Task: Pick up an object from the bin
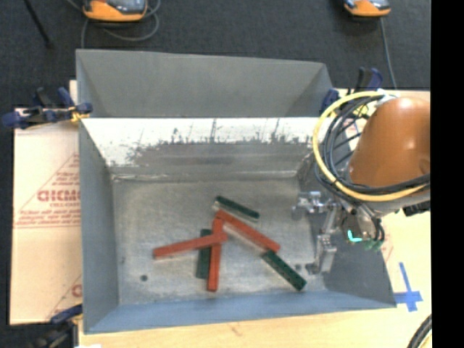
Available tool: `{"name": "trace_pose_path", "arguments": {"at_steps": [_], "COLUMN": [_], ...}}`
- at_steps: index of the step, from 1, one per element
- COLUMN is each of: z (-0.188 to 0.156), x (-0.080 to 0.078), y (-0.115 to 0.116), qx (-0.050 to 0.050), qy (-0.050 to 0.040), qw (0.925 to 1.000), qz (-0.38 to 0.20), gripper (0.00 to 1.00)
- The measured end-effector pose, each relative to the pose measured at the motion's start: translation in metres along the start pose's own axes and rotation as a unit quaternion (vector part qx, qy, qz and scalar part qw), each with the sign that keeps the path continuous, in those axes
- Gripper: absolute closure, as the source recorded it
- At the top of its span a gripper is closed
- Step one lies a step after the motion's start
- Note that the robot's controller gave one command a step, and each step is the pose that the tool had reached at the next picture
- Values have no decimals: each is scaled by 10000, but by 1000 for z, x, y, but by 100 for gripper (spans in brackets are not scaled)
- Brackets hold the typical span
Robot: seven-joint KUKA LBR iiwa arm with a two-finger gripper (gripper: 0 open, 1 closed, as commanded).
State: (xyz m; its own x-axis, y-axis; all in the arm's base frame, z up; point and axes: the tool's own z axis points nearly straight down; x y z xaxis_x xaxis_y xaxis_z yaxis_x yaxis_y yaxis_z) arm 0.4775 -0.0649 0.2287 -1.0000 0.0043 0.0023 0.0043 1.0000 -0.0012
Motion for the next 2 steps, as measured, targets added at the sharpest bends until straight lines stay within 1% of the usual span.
{"name": "trace_pose_path", "arguments": {"at_steps": [1,2], "z": [160,127], "x": [0,5], "y": [-17,-12], "qx": [-15,-15], "qy": [-32,-37], "qw": [9845,9797], "qz": [1751,2003], "gripper": [0,0]}}
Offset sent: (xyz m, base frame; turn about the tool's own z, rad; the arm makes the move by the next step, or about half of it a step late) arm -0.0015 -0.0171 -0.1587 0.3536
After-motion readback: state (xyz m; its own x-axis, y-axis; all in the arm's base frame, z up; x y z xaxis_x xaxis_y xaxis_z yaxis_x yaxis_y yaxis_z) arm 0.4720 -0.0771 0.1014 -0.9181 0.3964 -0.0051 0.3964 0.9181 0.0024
